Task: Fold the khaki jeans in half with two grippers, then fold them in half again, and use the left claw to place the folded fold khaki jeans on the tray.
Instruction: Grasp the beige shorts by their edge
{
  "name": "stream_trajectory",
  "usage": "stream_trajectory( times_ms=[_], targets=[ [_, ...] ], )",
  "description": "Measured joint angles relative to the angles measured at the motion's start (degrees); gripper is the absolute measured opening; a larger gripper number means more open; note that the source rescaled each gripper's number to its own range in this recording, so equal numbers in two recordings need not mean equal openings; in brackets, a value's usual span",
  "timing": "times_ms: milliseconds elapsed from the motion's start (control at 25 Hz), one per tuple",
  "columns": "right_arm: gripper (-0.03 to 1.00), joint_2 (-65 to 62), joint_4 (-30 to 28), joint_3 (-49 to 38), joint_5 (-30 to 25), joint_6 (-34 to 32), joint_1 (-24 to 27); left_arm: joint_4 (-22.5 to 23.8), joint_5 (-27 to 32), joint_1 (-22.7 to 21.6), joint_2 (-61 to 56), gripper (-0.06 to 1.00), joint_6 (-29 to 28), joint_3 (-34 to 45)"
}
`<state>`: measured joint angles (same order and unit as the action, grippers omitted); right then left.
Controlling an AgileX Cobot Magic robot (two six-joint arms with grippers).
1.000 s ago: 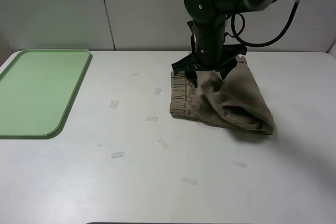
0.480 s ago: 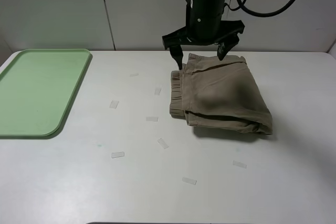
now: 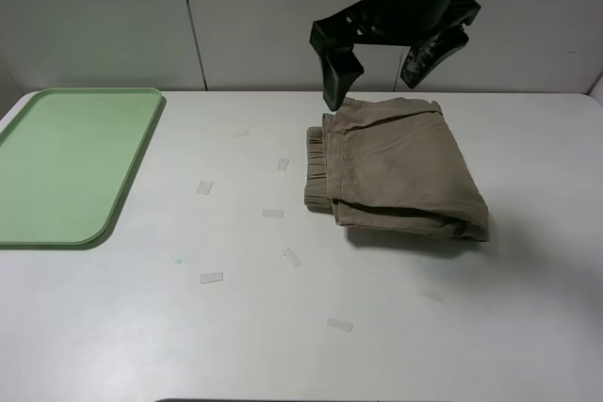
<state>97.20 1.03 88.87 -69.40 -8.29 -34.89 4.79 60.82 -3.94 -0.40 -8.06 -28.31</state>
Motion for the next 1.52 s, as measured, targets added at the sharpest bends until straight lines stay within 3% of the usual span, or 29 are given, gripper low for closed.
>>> stream_trajectory(
  times_ms=[560, 1080, 1240, 1520],
  targets=[
    [1.00, -36.17, -1.03, -30.79, -0.18, 2.68, 0.00, 0.00, 0.00, 0.00, 0.00, 0.89, 0.00, 0.00],
    [1.00, -67.98, -1.03, -44.25, -0.46, 2.75, 0.48, 0.00, 0.00, 0.00, 0.00, 0.89, 0.00, 0.00],
    [1.00, -76.05, -1.03, -49.54, 0.10, 3.37, 6.26, 0.00, 0.01, 0.00, 0.00, 0.89, 0.00, 0.00],
    [1.00, -90.41, -1.03, -57.59, 7.21, 5.64, 21.15, 0.00, 0.01, 0.00, 0.00, 0.89, 0.00, 0.00]
  ],
)
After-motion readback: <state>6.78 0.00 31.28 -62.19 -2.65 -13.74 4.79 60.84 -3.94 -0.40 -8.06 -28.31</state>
